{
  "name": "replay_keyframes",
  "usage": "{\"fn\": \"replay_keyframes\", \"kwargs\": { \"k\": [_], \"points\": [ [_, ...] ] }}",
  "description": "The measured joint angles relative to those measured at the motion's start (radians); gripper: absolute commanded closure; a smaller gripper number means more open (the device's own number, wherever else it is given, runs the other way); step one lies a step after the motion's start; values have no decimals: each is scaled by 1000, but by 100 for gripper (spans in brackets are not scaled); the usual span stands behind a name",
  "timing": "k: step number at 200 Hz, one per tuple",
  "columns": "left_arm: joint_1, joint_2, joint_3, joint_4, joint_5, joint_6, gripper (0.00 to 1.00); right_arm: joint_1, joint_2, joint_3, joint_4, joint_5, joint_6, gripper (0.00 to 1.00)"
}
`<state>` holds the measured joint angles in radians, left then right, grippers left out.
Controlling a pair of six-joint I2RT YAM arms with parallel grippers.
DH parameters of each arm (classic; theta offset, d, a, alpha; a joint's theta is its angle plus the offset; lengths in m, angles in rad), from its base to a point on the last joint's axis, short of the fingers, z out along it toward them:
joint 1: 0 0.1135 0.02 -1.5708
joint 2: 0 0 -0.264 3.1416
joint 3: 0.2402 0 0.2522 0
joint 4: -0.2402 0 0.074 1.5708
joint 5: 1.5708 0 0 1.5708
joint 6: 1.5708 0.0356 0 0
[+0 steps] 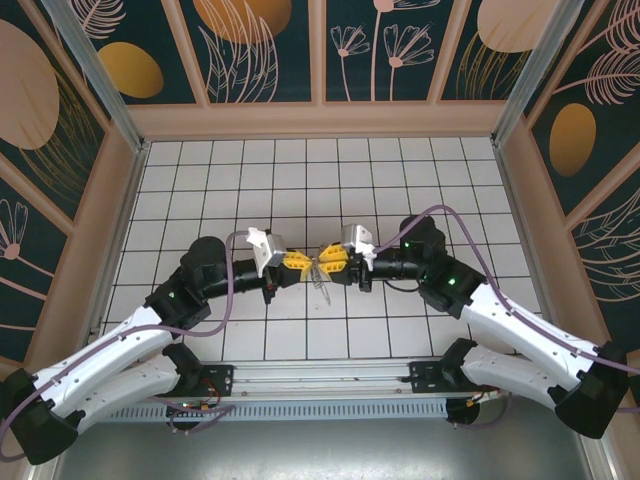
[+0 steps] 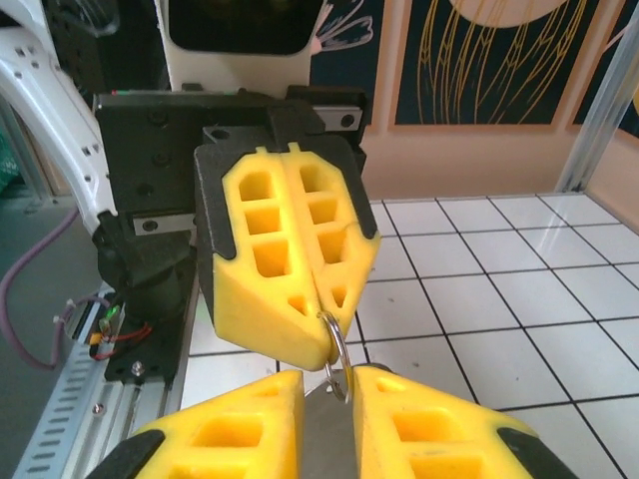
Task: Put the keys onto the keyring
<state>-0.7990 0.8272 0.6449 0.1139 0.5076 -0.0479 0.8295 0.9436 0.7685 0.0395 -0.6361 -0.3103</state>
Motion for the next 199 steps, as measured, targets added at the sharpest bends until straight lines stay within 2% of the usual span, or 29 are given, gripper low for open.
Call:
{"fn": "replay_keyframes", "kwargs": {
  "k": [89,101,114,150,168,176,199],
  "points": [
    [0,34,76,-177,-16,52,100,8,74,48,-94,31,-74,85],
    [0,47,81,-188,-16,56,100,9,77,48,-98,31,-76,88],
    [0,61,88,-200,-18,60,100,9,79,48,-102,30,-79,100],
    [0,70,98,-223,-23,67,100,10,82,48,-114,31,-76,100],
    [0,61,92,-209,-23,62,78,10,81,46,-98,29,-68,100],
    [0,49,79,-183,-19,50,72,10,76,36,-70,25,-57,100],
    [-2,-7,10,-74,8,13,67,8,31,-29,32,-1,-2,100]
  ]
}}
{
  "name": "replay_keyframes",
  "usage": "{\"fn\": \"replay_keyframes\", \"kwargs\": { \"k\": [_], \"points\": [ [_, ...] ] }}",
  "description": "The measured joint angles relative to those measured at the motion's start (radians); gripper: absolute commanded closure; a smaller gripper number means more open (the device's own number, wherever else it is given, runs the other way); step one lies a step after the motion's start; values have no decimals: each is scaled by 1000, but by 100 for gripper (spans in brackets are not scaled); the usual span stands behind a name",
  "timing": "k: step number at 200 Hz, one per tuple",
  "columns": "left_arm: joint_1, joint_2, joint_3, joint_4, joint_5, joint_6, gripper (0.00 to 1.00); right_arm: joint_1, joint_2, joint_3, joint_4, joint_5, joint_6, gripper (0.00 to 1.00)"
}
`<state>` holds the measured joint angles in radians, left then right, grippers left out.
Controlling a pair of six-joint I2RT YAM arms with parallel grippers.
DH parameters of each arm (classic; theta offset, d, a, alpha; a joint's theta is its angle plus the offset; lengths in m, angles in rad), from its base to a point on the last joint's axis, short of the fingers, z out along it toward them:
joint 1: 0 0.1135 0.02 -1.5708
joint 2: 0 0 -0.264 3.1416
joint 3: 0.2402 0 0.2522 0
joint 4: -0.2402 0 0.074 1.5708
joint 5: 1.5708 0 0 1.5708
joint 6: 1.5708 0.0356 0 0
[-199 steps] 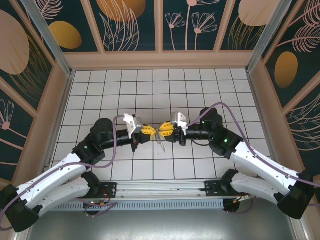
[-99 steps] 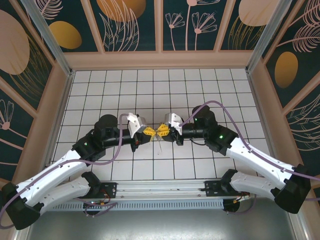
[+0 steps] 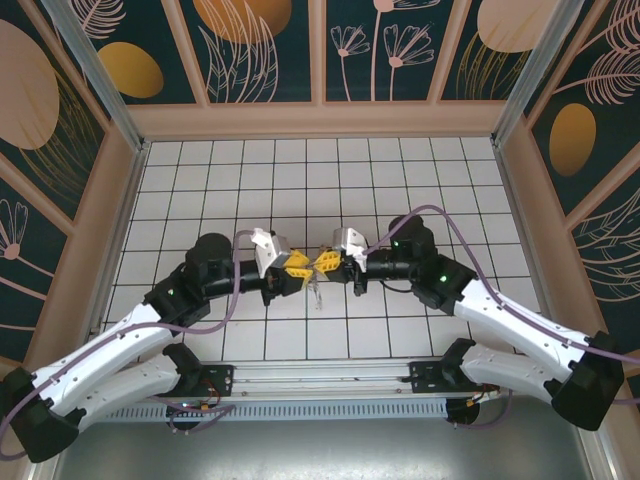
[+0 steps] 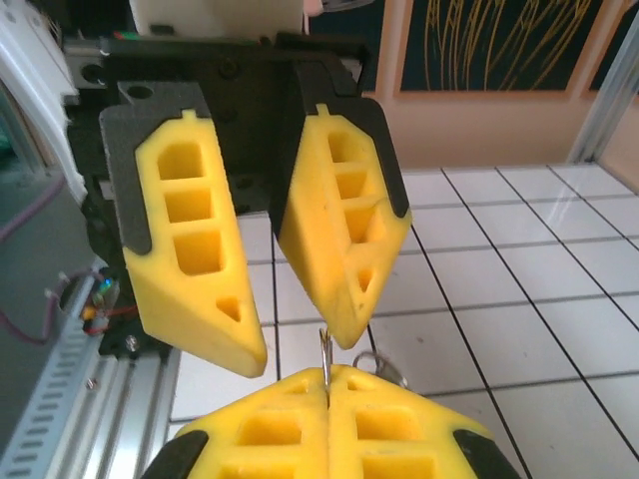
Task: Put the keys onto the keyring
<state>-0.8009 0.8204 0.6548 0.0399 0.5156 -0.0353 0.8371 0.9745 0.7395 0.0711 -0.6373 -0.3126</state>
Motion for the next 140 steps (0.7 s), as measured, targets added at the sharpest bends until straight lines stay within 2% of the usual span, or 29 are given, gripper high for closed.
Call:
{"fn": "replay_keyframes", "kwargs": {
  "k": [35,66,140],
  "points": [
    [-3,-62,-120,167,35,-77,66,-17,-45,-93,191,-76,118,100],
    [-3,-76,-148,257,64,-119,66,-18,-44,-146,345,-129,217,100],
    [-3,-69,-148,353,96,-145,69,-18,-35,-166,496,-194,313,100]
  ]
}}
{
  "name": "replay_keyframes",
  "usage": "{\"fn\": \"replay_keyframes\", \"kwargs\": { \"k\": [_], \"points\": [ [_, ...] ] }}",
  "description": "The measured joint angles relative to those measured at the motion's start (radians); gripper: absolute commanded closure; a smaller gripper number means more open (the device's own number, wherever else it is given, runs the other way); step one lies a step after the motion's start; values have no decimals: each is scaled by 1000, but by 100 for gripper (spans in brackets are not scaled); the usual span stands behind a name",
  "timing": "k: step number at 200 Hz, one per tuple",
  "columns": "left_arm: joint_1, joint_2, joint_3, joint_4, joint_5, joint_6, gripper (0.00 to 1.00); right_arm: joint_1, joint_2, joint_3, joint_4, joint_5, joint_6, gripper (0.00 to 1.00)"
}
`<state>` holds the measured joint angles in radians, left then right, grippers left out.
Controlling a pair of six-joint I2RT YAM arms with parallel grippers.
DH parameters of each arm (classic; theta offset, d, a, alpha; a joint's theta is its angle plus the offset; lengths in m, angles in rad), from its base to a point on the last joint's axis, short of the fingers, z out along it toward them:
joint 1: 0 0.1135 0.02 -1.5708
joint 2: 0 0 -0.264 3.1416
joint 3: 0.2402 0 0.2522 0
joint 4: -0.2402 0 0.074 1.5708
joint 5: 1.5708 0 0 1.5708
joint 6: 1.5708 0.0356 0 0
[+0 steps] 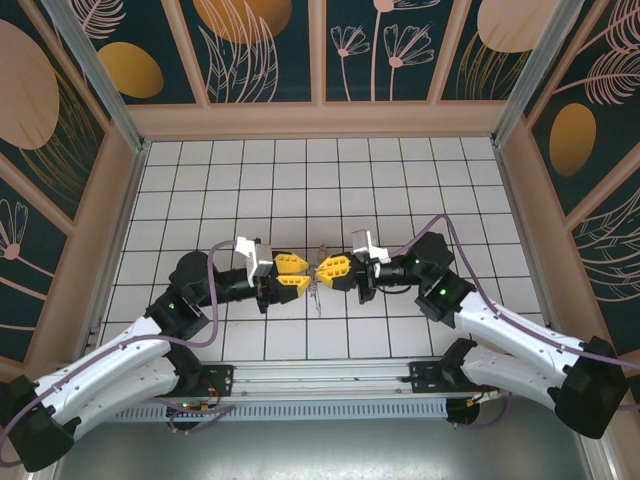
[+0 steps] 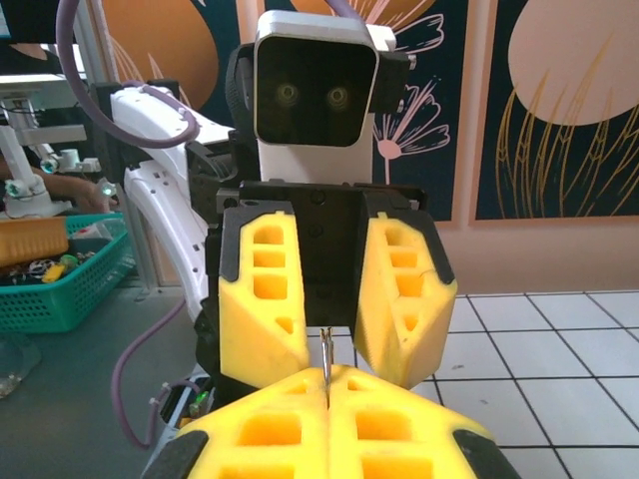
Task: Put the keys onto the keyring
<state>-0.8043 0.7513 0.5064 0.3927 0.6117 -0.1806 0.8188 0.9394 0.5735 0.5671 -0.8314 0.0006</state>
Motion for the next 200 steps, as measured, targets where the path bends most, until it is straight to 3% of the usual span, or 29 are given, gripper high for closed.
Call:
{"fn": "replay_keyframes", "kwargs": {
  "k": [80,136,200],
  "points": [
    [-1,38,0,57,33,-18,80,0,8,-17,39,-8,19,100],
    [-8,75,0,93,47,-34,100,-13,10,-27,53,-5,30,100],
    [-11,64,11,6,13,5,100,-11,-10,-21,-60,39,-46,95]
  ]
}}
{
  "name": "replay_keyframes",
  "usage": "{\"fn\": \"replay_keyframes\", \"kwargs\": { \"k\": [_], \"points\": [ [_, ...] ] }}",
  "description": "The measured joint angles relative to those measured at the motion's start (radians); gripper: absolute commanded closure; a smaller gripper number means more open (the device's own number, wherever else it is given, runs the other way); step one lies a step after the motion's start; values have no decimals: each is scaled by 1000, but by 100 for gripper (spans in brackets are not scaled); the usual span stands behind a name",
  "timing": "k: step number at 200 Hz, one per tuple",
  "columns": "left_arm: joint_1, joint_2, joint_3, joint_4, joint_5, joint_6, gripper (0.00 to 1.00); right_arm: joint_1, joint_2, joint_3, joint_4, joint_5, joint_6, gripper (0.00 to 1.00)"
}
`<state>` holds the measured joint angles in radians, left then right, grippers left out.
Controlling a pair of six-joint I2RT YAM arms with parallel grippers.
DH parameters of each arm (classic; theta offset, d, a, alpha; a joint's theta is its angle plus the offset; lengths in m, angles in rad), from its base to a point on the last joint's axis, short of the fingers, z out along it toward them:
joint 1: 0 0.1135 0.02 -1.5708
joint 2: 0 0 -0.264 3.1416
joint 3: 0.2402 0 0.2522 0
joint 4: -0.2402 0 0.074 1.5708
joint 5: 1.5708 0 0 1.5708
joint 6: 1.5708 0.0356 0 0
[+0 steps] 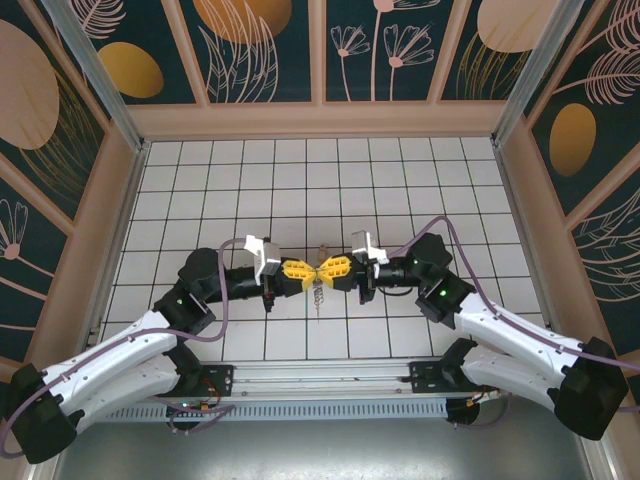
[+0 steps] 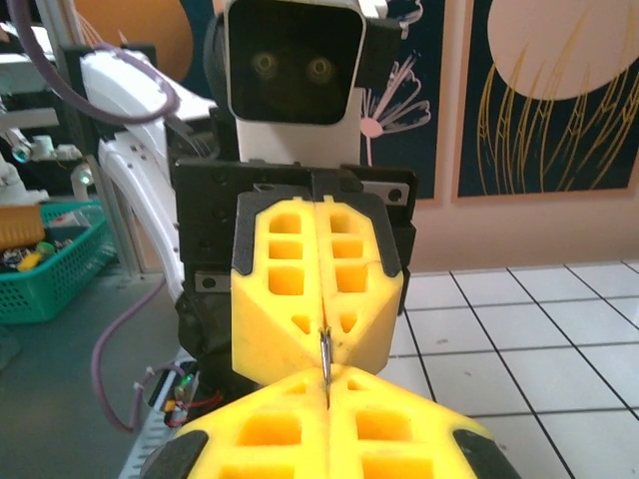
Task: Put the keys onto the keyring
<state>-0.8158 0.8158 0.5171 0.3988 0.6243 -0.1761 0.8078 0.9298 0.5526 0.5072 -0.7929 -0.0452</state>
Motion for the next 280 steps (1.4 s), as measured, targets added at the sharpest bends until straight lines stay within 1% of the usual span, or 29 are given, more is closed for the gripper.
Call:
{"fn": "replay_keyframes", "kwargs": {
  "k": [13,26,44,65,116,181,187,193,197,198,199,200,267,280],
  "points": [
    [-3,-5,16,-61,-17,29,100,5,-6,11,-54,18,-28,96],
    [-4,-7,39,-121,-32,61,100,8,-8,26,-100,35,-56,100],
    [-4,-7,71,-198,-42,100,100,12,-7,37,-140,53,-86,100],
    [-4,-7,87,-247,-44,127,100,16,-7,48,-176,64,-110,100],
    [-4,-5,100,-300,-57,162,100,20,-3,64,-238,89,-140,88],
    [-3,3,114,-352,-65,185,100,19,10,69,-276,116,-142,87],
    [-3,5,116,-356,-66,188,100,19,12,71,-278,116,-143,88],
    [-3,5,117,-359,-68,189,100,19,14,72,-280,117,-145,91],
    [-3,5,118,-360,-69,192,100,19,15,74,-282,118,-149,95],
    [-3,5,118,-361,-69,192,100,19,15,74,-283,118,-150,98],
    [-3,5,118,-362,-69,192,100,19,16,75,-283,118,-149,98],
    [-3,5,118,-362,-70,192,100,19,16,75,-284,118,-148,100],
    [2,16,122,-353,-91,191,100,16,29,81,-282,112,-156,100],
    [3,16,114,-324,-91,179,97,14,29,81,-270,111,-150,100]
  ]
}}
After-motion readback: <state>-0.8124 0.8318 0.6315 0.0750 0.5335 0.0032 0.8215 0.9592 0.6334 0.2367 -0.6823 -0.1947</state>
